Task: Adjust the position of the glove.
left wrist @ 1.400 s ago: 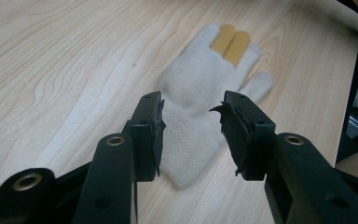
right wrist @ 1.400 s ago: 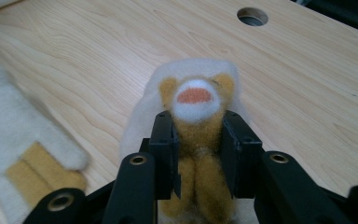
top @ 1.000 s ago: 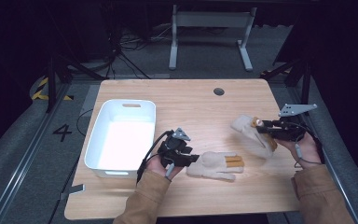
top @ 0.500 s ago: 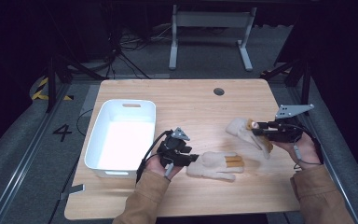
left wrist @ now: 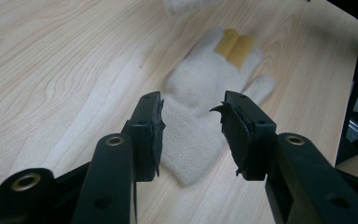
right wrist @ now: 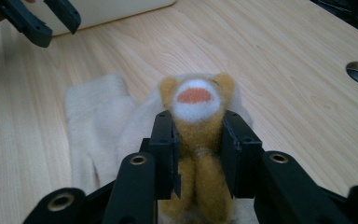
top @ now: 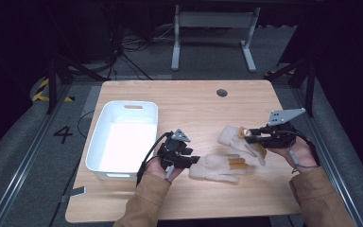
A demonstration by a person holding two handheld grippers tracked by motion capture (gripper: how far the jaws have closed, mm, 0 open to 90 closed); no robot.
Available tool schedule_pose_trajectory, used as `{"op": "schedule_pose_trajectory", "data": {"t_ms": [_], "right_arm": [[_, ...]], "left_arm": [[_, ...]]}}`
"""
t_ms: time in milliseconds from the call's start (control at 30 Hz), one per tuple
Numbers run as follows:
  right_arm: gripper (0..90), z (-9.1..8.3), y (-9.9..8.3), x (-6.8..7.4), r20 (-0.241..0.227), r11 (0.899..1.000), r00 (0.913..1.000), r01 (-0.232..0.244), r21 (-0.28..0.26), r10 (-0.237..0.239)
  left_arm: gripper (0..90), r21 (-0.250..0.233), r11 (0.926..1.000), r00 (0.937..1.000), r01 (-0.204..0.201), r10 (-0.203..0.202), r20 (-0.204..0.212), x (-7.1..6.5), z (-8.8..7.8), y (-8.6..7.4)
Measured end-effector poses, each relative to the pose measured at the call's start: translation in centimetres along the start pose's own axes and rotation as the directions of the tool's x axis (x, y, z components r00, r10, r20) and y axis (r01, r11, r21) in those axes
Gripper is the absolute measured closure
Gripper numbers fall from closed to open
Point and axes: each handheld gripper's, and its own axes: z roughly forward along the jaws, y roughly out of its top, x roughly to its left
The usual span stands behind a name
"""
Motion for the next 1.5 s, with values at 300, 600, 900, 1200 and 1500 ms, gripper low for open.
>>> {"op": "schedule_pose_trajectory", "data": {"t_ms": [300,600,900,1200,1500], "right_arm": [[68.5,1.5,0.7,1.1,-0.052,0.999,0.9977,0.045,0.026,-0.043],[68.5,2.6,1.2,2.1,-0.102,0.996,0.9915,0.084,0.025,-0.081],[68.4,3.7,1.5,3.1,-0.143,0.992,0.9831,0.120,0.035,-0.114],[68.4,4.8,1.6,3.8,-0.174,0.988,0.9756,0.144,0.047,-0.134],[68.2,5.6,1.8,4.7,-0.202,0.985,0.9671,0.165,0.039,-0.154]], "left_arm": [[58.4,-0.003,1.0000,1.0000,0.002,-0.002,-0.006,0.1,-0.2,-0.1],[58.3,0.000,1.0000,1.0000,0.002,-0.002,-0.007,0.0,-0.2,-0.2],[58.3,-0.003,1.0000,1.0000,0.005,-0.005,-0.008,0.0,-0.3,-0.2],[58.3,0.001,1.0000,1.0000,0.002,-0.002,-0.008,0.0,-0.2,-0.2],[58.2,0.002,1.0000,1.0000,0.001,-0.001,-0.009,0.0,-0.2,-0.2]]}}
